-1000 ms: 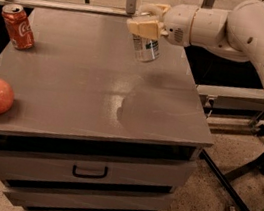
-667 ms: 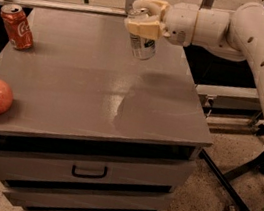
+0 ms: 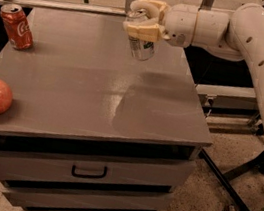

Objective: Place 7up can upright

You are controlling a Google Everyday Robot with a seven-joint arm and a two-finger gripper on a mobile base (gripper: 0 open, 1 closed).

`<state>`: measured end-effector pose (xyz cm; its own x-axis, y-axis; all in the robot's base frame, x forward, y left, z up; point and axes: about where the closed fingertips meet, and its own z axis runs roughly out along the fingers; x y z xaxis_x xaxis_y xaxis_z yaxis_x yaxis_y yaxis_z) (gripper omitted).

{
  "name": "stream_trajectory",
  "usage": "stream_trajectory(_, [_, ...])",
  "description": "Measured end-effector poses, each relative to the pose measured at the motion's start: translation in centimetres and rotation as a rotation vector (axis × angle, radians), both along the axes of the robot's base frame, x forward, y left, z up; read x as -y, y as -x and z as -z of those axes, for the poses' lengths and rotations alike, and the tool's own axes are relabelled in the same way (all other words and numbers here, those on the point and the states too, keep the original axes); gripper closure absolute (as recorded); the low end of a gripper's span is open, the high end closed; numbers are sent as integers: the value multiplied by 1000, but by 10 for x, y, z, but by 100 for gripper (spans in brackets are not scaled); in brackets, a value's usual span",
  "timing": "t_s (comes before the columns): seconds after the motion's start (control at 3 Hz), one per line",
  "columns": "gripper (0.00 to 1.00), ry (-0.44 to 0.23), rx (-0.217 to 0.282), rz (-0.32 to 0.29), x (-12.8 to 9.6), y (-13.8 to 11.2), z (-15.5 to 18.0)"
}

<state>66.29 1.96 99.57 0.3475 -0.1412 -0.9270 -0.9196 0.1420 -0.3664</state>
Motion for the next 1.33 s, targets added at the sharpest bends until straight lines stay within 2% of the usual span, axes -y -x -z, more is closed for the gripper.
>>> stream_trajectory(0.33, [100, -87, 34, -61, 9, -3, 11])
stream_trajectory(0.67, [100, -139, 66, -131, 15, -2, 22])
stream_trajectory(1.0, [100, -160, 85, -174, 18, 0, 28])
stream_trajectory(1.33, [86, -168, 104, -179, 21, 1, 35])
